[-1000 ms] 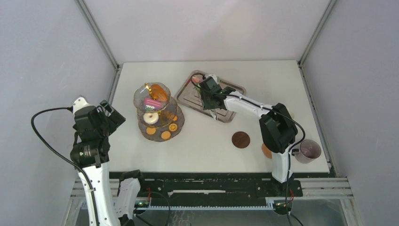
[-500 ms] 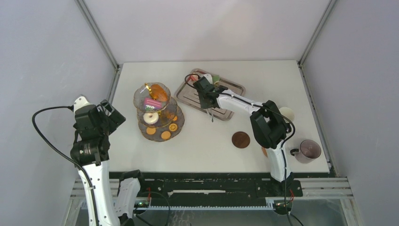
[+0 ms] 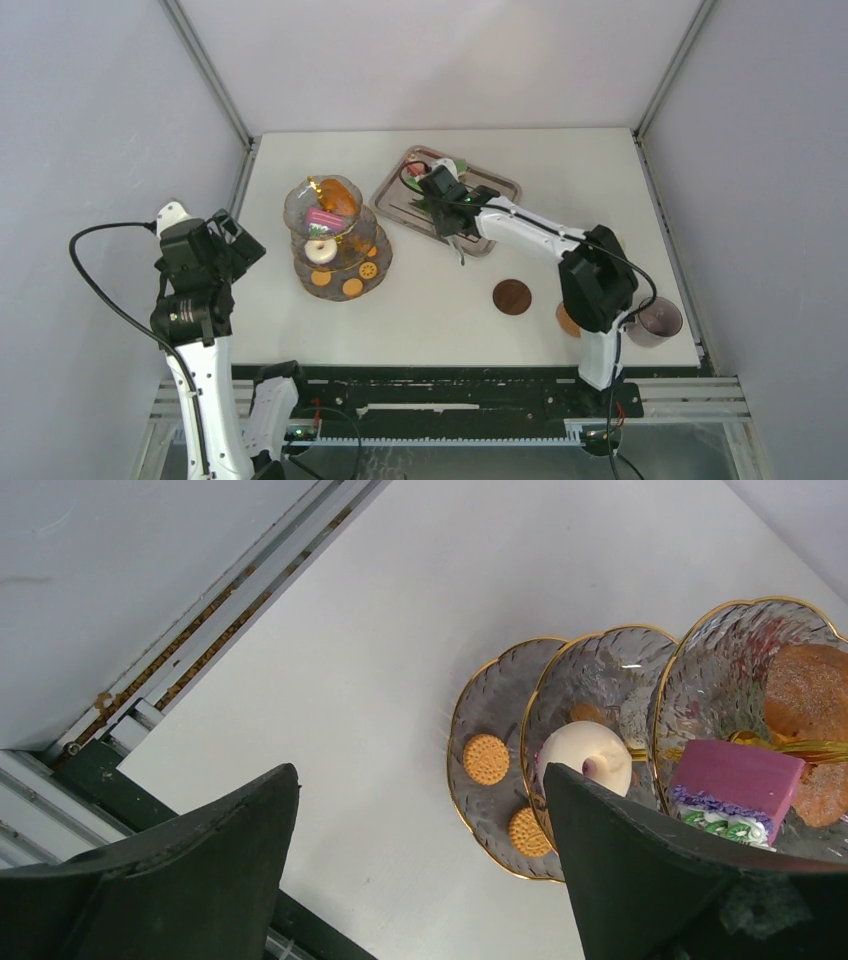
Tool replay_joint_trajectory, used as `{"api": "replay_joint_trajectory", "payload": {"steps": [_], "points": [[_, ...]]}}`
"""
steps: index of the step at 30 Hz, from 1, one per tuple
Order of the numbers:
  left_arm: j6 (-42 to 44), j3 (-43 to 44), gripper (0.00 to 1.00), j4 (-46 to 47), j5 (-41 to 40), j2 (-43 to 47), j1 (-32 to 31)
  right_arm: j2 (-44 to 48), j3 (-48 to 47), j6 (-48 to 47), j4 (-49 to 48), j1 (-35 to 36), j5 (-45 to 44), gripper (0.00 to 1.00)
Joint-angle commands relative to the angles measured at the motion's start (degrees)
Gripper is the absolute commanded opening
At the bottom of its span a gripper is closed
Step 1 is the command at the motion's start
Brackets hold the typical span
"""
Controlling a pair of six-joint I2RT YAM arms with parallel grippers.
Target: Serve the afternoon tea
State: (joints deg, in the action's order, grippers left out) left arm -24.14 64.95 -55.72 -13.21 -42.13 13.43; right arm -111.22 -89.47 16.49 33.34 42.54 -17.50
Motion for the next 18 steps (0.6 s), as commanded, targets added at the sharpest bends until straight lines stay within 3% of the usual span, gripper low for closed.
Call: {"api": "replay_joint_trajectory", "payload": {"steps": [1, 9, 18], "points": [[1.47, -1.04, 0.96, 2.1, -1.32, 0.05, 0.29, 10.54, 2.7, -1.81, -0.19, 0.61, -1.96, 0.0], [1.98, -1.23, 0.96, 2.07, -0.44, 0.6, 0.28, 25.15, 11.34, -4.19, 0.12, 4.43, -1.39, 0.0], [1.38, -1.05, 0.96, 1.95, 0.45, 1.23, 0.3, 28.63, 11.4, -5.36, 2.65, 11.61, 0.81, 0.0]]}}
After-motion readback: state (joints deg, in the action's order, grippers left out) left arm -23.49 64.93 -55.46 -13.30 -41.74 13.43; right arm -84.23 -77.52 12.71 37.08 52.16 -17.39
